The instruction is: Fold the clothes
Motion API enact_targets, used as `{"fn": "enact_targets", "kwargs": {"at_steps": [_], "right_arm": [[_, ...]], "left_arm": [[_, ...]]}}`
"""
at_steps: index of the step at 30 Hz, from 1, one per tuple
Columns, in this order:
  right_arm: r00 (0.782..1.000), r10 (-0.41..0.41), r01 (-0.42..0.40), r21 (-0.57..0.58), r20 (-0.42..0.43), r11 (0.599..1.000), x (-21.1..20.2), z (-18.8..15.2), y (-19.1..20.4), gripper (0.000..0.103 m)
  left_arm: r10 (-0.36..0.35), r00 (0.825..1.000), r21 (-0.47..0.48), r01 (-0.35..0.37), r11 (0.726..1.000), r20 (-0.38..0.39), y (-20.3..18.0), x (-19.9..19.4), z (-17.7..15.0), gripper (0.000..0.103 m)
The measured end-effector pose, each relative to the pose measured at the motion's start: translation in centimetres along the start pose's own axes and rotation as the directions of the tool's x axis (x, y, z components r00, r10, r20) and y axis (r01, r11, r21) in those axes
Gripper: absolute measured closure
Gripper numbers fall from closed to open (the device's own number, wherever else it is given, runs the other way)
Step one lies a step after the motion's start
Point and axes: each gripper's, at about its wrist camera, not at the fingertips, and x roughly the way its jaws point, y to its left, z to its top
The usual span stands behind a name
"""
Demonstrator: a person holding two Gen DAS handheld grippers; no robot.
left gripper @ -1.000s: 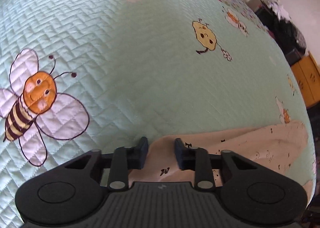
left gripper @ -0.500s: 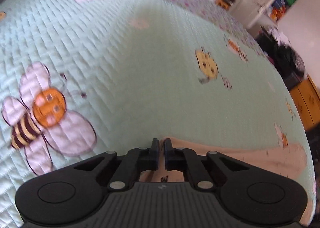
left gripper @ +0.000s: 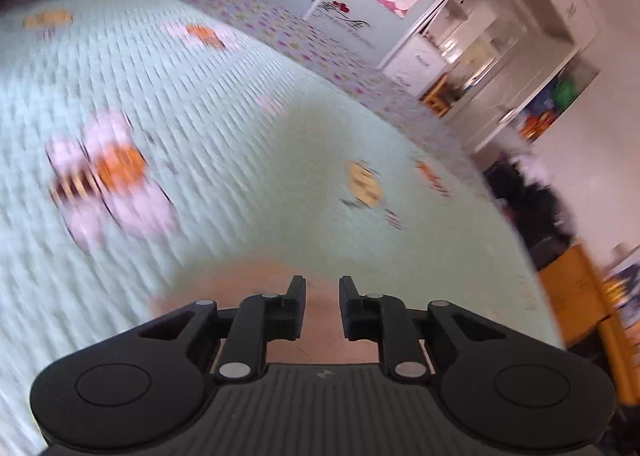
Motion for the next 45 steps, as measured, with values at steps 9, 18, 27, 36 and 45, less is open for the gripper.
{"fn": "enact_targets", "kwargs": {"at_steps": [9,18,27,36,45], "right_arm": [[0.955,-0.251,0.151,-0.464,-0.16,0.873,11.3,12.5,4.5,0.024],[0.893,-0.391,0.207,-0.571,-0.221,0.795,21.1,11.9,0.8,0.077],[0.831,-0.404,0.013,-0.713,-0.382,0.701,20.0,2.9,2.7,0.072],[0.899,-0.351,0.087,-0.677,-0.264,0.731,18.6,7.7,3.5,0.07],[0.816,-0.387,-0.057,-0.725,-0.43,0.686,22.3,7.1,1.5,0.071]], "left_arm": [[-0.141,0.989,-0.124,0.145,0.982,0.041,-4.5,2.6,-8.5,0.084],[-0.165,0.986,-0.056,0.165,0.985,0.015,-5.1,4.7,-10.2,0.082],[-0.05,0.996,0.016,0.049,0.999,0.08,-5.4,4.5,-10.2,0.029],[-0.023,0.997,0.008,0.023,1.0,0.071,-5.2,4.4,-10.7,0.028],[-0.032,0.997,0.011,0.031,0.999,0.068,-5.2,4.1,-10.8,0.028]]}}
